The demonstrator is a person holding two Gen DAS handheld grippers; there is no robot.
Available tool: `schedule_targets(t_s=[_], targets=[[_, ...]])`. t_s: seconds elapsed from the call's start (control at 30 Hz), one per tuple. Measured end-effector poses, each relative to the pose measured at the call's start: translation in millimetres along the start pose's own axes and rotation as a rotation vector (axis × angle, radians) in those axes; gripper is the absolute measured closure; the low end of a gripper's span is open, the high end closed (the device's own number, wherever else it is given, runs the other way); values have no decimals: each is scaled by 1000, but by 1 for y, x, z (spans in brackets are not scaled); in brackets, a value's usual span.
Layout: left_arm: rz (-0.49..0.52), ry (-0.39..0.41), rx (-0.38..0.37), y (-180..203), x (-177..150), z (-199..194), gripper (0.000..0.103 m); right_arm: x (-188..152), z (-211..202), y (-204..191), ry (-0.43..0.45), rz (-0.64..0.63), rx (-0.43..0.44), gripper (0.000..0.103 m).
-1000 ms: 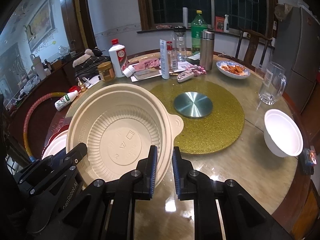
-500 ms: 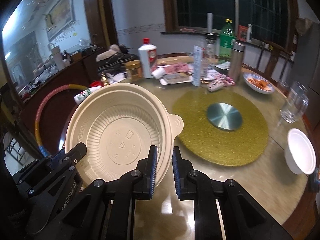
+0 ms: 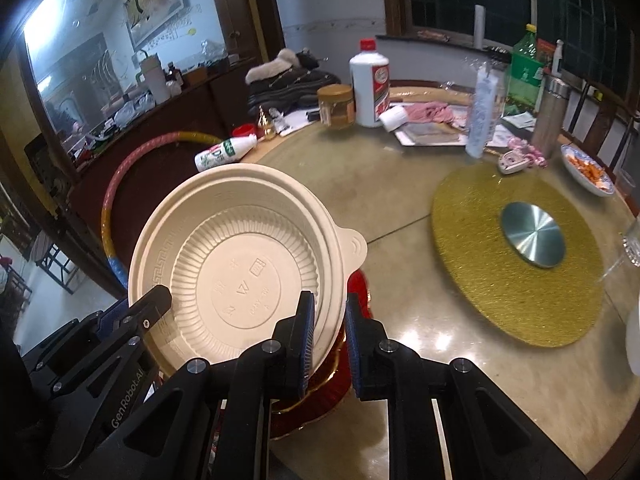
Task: Organize plates and bowls
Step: 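Carry the beige bowl with both tools and lower it onto the plate stack, then open both tools and release the beige bowl onto the stack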
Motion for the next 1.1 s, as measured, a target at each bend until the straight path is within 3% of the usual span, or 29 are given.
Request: schedule_targets(t_s=[0.6,0.63,0.73,0.9,0.97,1.1], targets=[[-19,-22,46,-15,0,16,89,-1,27,-10,-34,-39,0,86],[-17,-19,52,-16,0,16,89,0,27,-10,-33,-40,-3,83],[-21,-17,67,-19,1,16,83,1,26,-8,-22,-34,-5,61],[-43,6,80,-27,3,12,68,1,23,0,-12,-13,0,58],[-58,28,89,-33,6,8,57,0,18,6,-1,4,10,52],[-125,91,100,-43,12,-8,49,-1,3,23,38,58,51,36]])
Point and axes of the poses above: each gripper's, at about its wrist camera, not at the fingertips, and z roughly the way its jaws point, y to its right, x to its top, the point moved 5 cm from there along z, roughly the way its jaws point, and after that the axes turned 6 degrees about -z, right-handed, at the moved point
